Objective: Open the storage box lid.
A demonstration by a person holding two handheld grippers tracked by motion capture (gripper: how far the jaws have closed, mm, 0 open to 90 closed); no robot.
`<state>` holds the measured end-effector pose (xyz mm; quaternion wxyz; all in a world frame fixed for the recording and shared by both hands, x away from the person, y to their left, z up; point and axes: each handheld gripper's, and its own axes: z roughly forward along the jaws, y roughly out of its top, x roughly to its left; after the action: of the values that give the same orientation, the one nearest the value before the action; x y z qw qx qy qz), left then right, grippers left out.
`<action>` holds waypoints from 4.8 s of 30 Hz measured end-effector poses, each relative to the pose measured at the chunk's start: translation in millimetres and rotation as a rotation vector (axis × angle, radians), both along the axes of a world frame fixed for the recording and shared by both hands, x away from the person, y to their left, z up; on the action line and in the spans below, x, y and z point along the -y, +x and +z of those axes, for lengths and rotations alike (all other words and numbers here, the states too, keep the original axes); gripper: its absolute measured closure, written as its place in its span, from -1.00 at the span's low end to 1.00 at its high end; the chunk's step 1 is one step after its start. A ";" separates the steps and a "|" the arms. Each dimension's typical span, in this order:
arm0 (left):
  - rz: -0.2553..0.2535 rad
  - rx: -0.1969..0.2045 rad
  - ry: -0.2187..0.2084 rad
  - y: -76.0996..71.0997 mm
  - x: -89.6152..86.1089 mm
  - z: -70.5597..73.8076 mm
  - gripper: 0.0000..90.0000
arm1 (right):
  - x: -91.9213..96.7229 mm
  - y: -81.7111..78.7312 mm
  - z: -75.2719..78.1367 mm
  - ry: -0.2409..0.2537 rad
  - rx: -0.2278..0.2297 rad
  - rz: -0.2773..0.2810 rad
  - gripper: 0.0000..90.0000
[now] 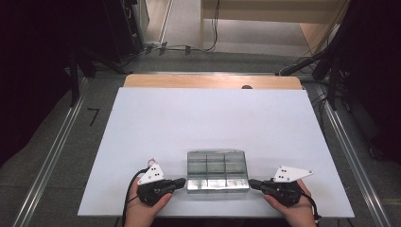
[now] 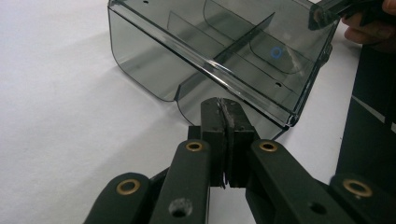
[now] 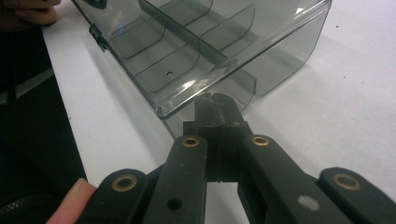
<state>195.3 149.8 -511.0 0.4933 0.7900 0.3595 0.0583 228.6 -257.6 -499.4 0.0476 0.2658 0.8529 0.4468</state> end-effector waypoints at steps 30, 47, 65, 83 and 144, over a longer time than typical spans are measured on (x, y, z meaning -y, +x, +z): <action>-0.024 0.023 -0.022 -1.8 -4.8 1.1 0.98 | -2.7 -2.7 0.7 0.021 0.005 0.018 0.96; -0.056 0.021 -0.051 -1.2 -6.7 -0.3 0.98 | -3.7 -3.8 1.5 -0.004 0.018 0.009 0.97; -0.055 0.003 -0.056 -0.5 -8.1 -1.1 0.98 | -5.2 -5.8 2.2 -0.014 0.030 0.003 0.97; -0.118 0.021 -0.048 -18.5 -1.0 -1.7 0.98 | -10.3 -29.6 3.9 -0.006 0.056 0.072 0.97; -0.084 0.018 -0.084 -11.1 -11.6 -0.2 0.99 | -3.4 -18.9 -2.0 0.019 0.065 0.045 0.97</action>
<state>184.2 161.4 -511.2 0.5312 0.7824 0.3237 0.0296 209.7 -254.2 -501.4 0.0625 0.2324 0.8523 0.4644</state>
